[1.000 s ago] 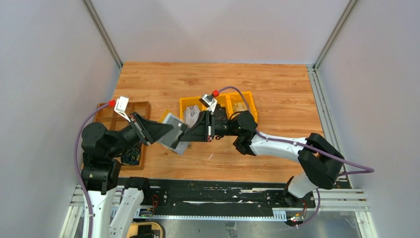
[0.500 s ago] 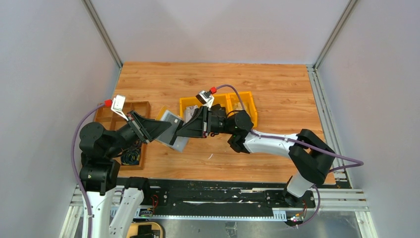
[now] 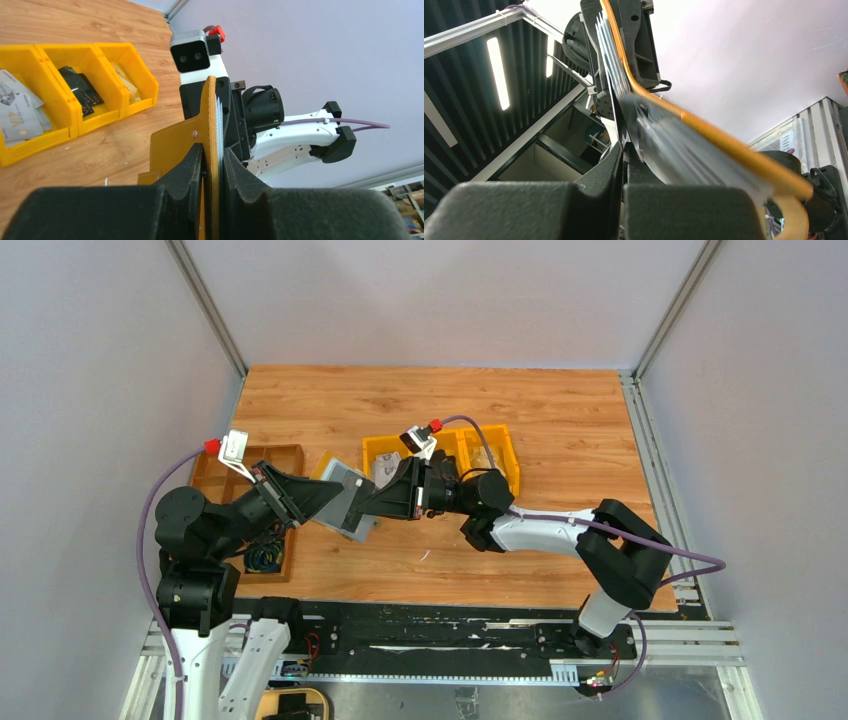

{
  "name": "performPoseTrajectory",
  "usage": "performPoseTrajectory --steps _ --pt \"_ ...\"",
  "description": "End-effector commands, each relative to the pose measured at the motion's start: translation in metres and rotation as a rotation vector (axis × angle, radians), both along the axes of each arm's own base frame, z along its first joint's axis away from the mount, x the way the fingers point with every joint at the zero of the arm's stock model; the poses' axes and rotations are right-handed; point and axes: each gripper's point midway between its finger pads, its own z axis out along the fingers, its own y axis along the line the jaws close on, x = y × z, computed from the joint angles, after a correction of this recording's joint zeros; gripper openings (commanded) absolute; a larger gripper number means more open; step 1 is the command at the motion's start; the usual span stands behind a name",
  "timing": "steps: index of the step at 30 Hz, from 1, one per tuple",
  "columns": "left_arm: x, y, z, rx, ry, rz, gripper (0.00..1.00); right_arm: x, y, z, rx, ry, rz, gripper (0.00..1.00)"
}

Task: Take the credit cards out of the card holder
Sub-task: Remove the credit card from the card holder, then place the credit card in the storage box.

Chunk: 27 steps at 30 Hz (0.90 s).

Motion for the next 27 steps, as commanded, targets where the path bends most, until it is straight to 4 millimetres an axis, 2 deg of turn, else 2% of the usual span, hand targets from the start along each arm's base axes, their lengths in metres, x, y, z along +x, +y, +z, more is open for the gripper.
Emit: performPoseTrajectory --steps 1,8,12,14,15,18,21,24,25,27 --pt "0.004 0.007 0.015 0.03 -0.075 0.06 0.0 0.002 -0.018 0.008 0.048 -0.017 -0.032 0.0" --pt "0.02 0.025 0.007 0.12 -0.096 0.182 0.0 0.012 -0.028 -0.016 -0.014 -0.004 -0.053 0.0" --pt "0.034 0.047 -0.006 0.247 -0.117 0.31 0.0 0.032 -0.039 -0.045 -0.115 0.014 -0.093 0.0" --pt "0.038 0.055 -0.013 0.311 -0.133 0.341 0.0 0.049 -0.049 -0.066 -0.189 0.037 -0.133 0.0" --pt "0.039 0.056 -0.015 0.333 -0.137 0.342 0.0 0.055 -0.054 -0.072 -0.211 0.03 -0.145 0.0" --pt "0.039 0.058 -0.019 0.377 -0.156 0.335 0.0 0.078 -0.069 -0.106 -0.342 0.071 -0.198 0.0" --pt "0.037 0.056 -0.021 0.421 -0.181 0.307 0.0 0.11 -0.094 -0.134 -0.502 0.056 -0.303 0.0" --pt "0.032 0.051 -0.02 0.432 -0.199 0.265 0.0 0.142 -0.122 -0.162 -0.745 0.021 -0.425 0.0" --pt "0.03 0.048 -0.019 0.429 -0.204 0.244 0.0 0.155 -0.134 -0.17 -0.848 -0.063 -0.484 0.0" --pt "0.025 0.042 -0.018 0.419 -0.215 0.201 0.0 0.169 -0.151 -0.179 -0.999 -0.104 -0.524 0.0"
